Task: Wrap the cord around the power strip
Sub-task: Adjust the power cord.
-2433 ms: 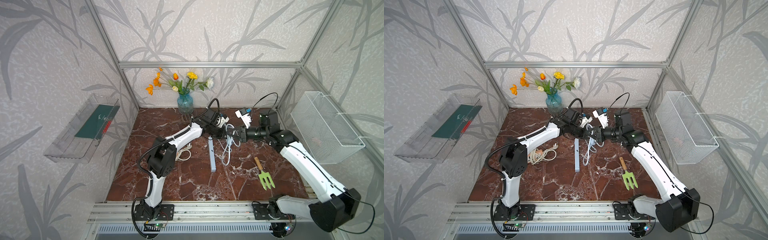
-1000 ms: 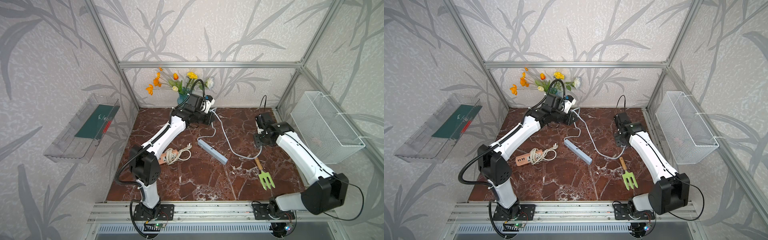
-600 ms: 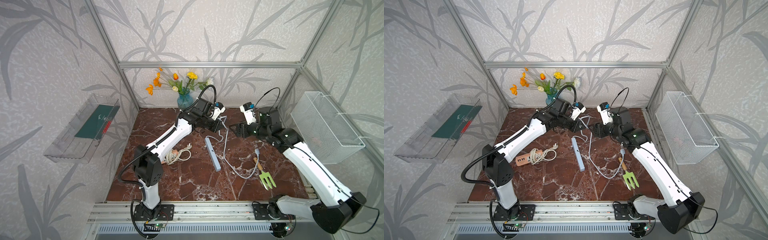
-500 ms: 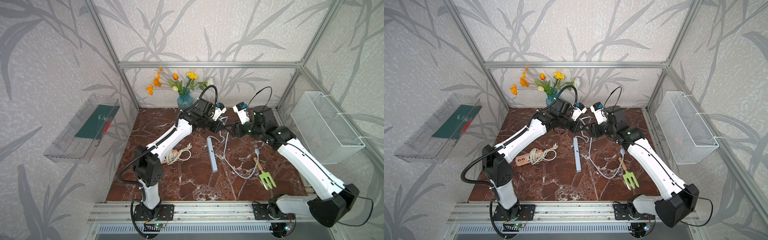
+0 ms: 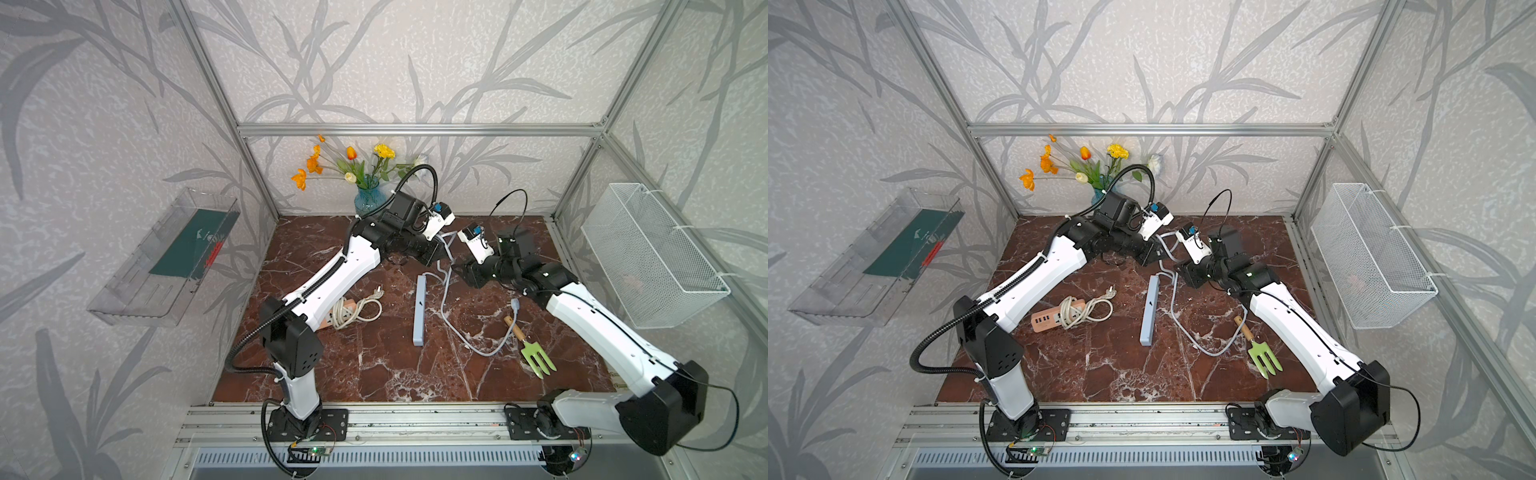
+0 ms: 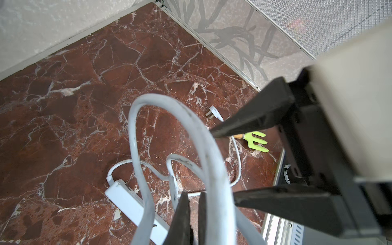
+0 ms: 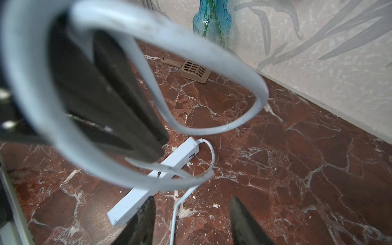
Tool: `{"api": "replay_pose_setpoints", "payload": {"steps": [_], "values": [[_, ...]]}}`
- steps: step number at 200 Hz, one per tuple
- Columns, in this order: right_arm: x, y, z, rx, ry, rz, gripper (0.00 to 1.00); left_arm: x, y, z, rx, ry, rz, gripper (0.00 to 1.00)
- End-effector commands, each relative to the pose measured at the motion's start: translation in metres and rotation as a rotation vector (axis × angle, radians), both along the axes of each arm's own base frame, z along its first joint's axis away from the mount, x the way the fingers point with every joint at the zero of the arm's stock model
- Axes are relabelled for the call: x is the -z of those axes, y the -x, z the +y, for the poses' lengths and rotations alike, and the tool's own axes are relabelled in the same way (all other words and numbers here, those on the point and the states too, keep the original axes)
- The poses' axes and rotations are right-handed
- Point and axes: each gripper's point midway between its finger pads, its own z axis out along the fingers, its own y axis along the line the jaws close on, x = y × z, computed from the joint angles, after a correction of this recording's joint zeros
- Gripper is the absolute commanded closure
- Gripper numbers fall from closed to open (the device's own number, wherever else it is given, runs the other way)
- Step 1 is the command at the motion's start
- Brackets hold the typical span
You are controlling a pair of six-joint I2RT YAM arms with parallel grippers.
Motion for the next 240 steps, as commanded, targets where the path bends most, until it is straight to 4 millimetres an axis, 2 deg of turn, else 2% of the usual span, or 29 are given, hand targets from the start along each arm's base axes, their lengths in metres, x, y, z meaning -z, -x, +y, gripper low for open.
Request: {"api": "replay_pose_setpoints", "payload": {"steps": [1,23,33,41,61,71,79,88,104,125,136,144,155,172,194,209,223,240], "values": [[-0.017,-0.019,0.011,-0.002,-0.042,-0.100,0.48,-0.033,0.016,0.001,0.045,0.026,-0.069,0.99],[-0.012,-0.028,0.021,0.015,-0.082,-0.123,0.58,-0.033,0.014,0.000,0.040,0.027,-0.068,0.99],[-0.009,-0.034,0.023,0.052,-0.091,-0.157,0.70,-0.035,0.015,0.000,0.042,0.030,-0.067,0.99],[-0.006,-0.041,0.020,0.095,-0.101,-0.183,0.80,-0.036,0.015,-0.001,0.044,0.033,-0.066,0.99],[-0.005,-0.051,0.014,0.166,-0.133,-0.237,0.91,-0.038,0.016,0.001,0.041,0.037,-0.067,0.99],[-0.002,-0.055,0.002,0.227,-0.119,-0.233,0.98,-0.036,0.013,0.006,0.018,0.012,-0.081,1.00],[0.001,-0.058,-0.016,0.296,-0.116,-0.209,1.00,-0.033,0.006,0.016,-0.020,-0.024,-0.098,1.00],[0.008,-0.061,-0.047,0.400,-0.115,-0.170,1.00,-0.030,-0.006,0.034,-0.085,-0.065,-0.113,1.00],[0.022,-0.061,-0.120,0.631,-0.143,-0.074,1.00,-0.019,-0.030,0.074,-0.219,-0.147,-0.137,1.00],[0.048,-0.047,-0.208,0.914,-0.176,0.064,1.00,-0.016,-0.049,0.119,-0.345,-0.190,-0.133,1.00],[0.063,-0.035,-0.238,1.020,-0.163,0.122,1.00,-0.020,-0.057,0.137,-0.399,-0.201,-0.150,1.00],[0.069,-0.030,-0.247,1.049,-0.154,0.138,1.00,-0.024,-0.063,0.146,-0.429,-0.207,-0.165,1.00],[0.063,-0.032,-0.231,0.943,-0.169,0.112,1.00,-0.030,-0.065,0.140,-0.411,-0.180,-0.167,1.00],[0.050,-0.040,-0.193,0.807,-0.173,0.047,1.00,-0.036,-0.058,0.104,-0.314,-0.095,-0.124,1.00],[0.052,-0.043,-0.146,0.619,-0.168,0.059,1.00,-0.028,-0.049,0.069,-0.209,-0.127,-0.129,0.99],[0.048,-0.037,-0.107,0.441,-0.246,0.064,0.84,-0.025,-0.047,0.053,-0.165,-0.149,-0.137,0.98],[0.040,-0.021,-0.065,0.260,-0.294,0.045,0.65,-0.027,-0.044,0.041,-0.138,-0.146,-0.139,0.97],[0.019,-0.009,-0.026,0.130,-0.308,-0.077,0.51,-0.031,-0.033,0.025,-0.078,-0.118,-0.137,0.97]]}}
